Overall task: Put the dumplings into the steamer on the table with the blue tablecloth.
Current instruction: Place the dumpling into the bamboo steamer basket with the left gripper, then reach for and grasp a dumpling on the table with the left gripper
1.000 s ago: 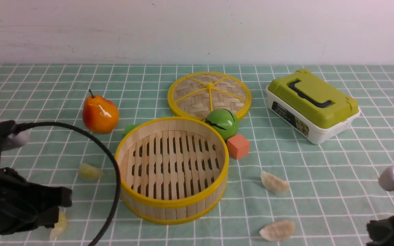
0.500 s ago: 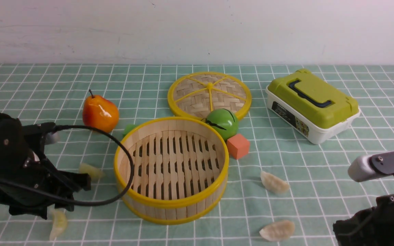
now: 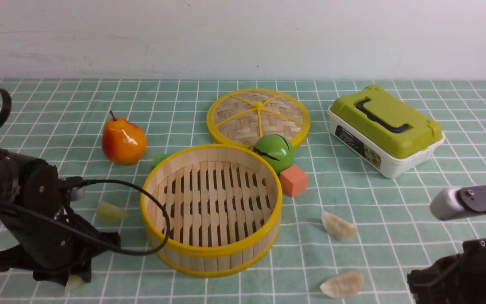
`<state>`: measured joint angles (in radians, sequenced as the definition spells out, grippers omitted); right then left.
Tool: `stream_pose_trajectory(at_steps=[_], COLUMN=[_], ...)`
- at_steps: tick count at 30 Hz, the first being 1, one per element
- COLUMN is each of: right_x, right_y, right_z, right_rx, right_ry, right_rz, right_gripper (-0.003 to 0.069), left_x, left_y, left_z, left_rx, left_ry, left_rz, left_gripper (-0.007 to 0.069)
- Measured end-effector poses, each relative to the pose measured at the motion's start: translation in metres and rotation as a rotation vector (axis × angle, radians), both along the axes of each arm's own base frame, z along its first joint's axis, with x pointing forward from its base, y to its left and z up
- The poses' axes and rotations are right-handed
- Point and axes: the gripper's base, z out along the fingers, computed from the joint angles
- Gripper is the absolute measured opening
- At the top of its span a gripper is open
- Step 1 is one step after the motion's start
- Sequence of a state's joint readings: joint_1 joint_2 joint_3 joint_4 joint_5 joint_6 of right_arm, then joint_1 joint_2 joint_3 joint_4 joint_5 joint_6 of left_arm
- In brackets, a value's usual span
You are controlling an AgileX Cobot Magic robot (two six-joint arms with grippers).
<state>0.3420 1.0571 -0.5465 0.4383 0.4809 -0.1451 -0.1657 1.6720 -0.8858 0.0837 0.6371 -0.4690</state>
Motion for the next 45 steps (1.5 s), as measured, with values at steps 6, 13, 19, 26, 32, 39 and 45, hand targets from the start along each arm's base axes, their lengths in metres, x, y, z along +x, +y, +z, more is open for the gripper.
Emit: stream_pose_trajectory(at_steps=[6,13,19,26,32,39,45], right_x=[0.002,0.002,0.0,-0.003,-0.003,-0.003,-0.003], right_y=[0.0,0.0,0.0,0.001,0.001,0.001,0.001], right_z=[0.001,0.001,-0.001,-0.002,-0.002,-0.002,-0.002], right_rx=[0.002,0.003,-0.002,0.0,0.001,0.012,0.013], right_ry=[-0.016,-0.021,0.011,0.043,0.043,0.047,0.043], right_rz=[-0.008,-0.01,0.003,0.013,0.012,0.007,0.005], right_gripper=[0.0021,0.0022,0.0024,0.0033,0.0041,0.0043,0.005], left_x=[0.026,0.047,0.079,0.093,0.087,0.061,0.049], left_y=[-0.028,-0.099,-0.123,-0.127,-0.125,-0.101,-0.075], left_z=[0.085,0.13,0.072,0.027,0.039,0.113,0.114], left_rx=[-0.126,-0.296,-0.305,-0.285,-0.284,-0.09,0.111], left_ry=[-0.168,-0.349,-0.315,-0.247,-0.222,-0.258,-0.274], left_rz=[-0.095,-0.288,-0.22,-0.164,-0.172,-0.29,-0.198], left_gripper=[0.0197,0.0197,0.0197,0.0251,0.0428,0.0469,0.0469])
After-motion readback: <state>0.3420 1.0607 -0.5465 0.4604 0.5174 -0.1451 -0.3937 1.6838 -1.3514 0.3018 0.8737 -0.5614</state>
